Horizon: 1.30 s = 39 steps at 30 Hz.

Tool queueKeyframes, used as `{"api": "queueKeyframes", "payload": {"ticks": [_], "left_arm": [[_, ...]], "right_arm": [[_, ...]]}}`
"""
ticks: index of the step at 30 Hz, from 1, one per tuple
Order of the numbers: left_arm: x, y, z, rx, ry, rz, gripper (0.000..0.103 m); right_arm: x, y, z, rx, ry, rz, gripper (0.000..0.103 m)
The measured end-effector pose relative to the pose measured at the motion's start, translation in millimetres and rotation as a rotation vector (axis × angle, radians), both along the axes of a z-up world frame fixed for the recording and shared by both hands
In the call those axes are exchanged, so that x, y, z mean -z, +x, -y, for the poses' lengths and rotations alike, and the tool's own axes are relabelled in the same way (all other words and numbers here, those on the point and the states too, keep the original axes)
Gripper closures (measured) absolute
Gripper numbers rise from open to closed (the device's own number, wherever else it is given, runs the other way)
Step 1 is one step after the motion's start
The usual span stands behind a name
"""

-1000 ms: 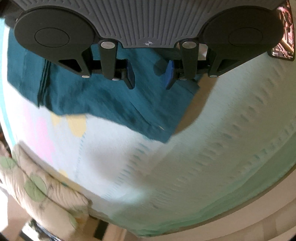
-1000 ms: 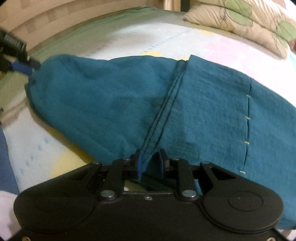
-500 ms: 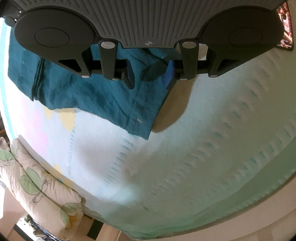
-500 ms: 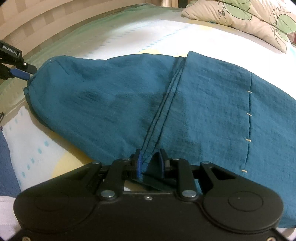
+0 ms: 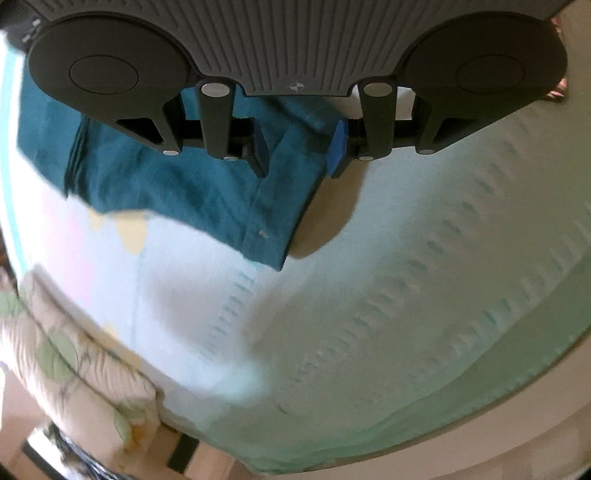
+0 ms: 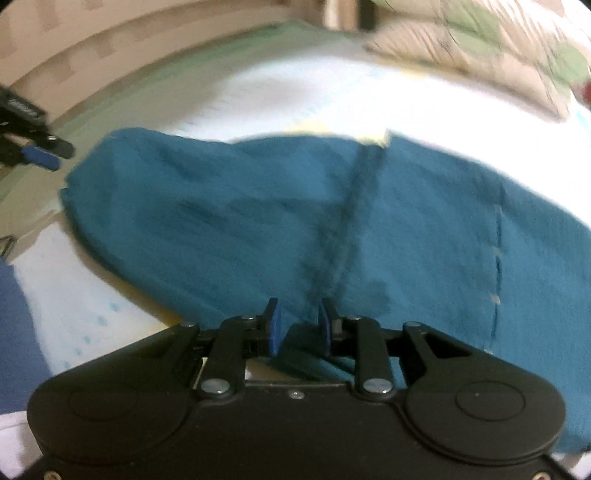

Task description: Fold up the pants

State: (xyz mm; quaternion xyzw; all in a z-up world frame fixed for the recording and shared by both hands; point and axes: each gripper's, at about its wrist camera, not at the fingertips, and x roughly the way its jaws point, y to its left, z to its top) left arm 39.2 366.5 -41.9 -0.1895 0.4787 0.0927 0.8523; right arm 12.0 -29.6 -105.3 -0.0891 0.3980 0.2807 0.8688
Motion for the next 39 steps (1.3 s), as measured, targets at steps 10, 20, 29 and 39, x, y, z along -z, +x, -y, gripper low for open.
{"api": "queueKeyframes", "payload": {"ticks": [10, 20, 29, 39], "left_arm": [[15.3, -10.4, -14.6, 0.093, -0.057, -0.054, 0.069], [34.6, -24.0, -36.4, 0.047, -0.12, -0.064, 0.069], [18.9, -38.1, -34.6, 0.066, -0.112, 0.024, 0.069], [6.1, -15.2, 4.0, 0.152, -0.014, 0.025, 0.069]], "right_arm": [[-31.8, -28.1, -100.1, -0.354, 0.101, 0.143, 0.068], [-13.3, -29.9, -193.9, -0.526, 0.025, 0.218, 0.064], [-13.1, 1.1, -184.4, -0.417, 0.125, 0.136, 0.091], [-24.0, 26.4, -154.3, -0.371, 0.272, -0.037, 0.089]]}}
